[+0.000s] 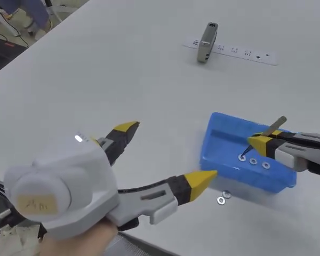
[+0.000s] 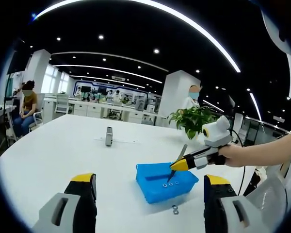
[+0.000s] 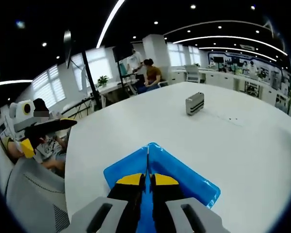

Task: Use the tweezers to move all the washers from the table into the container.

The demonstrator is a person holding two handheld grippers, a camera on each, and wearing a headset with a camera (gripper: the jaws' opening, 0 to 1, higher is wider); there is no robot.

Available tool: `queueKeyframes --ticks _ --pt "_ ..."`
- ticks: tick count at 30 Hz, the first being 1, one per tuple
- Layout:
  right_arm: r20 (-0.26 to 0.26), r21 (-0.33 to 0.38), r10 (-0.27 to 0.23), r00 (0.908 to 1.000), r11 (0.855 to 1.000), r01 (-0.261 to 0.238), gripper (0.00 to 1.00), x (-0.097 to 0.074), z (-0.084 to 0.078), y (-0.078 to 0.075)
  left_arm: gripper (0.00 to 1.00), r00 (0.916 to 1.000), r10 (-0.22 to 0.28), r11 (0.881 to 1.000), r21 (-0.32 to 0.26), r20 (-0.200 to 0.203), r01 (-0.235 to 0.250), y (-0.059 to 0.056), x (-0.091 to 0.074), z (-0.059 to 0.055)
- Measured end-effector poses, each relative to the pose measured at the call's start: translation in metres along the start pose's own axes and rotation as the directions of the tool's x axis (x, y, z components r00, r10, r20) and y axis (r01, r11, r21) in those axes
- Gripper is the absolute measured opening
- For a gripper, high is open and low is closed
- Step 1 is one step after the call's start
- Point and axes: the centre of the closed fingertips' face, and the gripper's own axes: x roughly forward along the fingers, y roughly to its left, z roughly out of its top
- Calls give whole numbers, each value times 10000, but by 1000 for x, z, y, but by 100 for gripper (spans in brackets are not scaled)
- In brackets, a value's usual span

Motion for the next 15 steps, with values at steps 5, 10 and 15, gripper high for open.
queueKeyframes --ticks 5,10,15 --pt "516 -155 316 9982 9994 -309 3 -17 13 21 93 10000 -41 10000 61 -74 41 -1 0 -1" --pt "474 -424 1444 9884 9889 -1424 3 -25 8 50 93 10000 -55 10000 74 -67 55 -2 0 -1" --pt "-219 -892 1708 9851 9810 -1721 3 -20 -14 61 93 9999 -117 9999 93 -93 118 -3 1 -2"
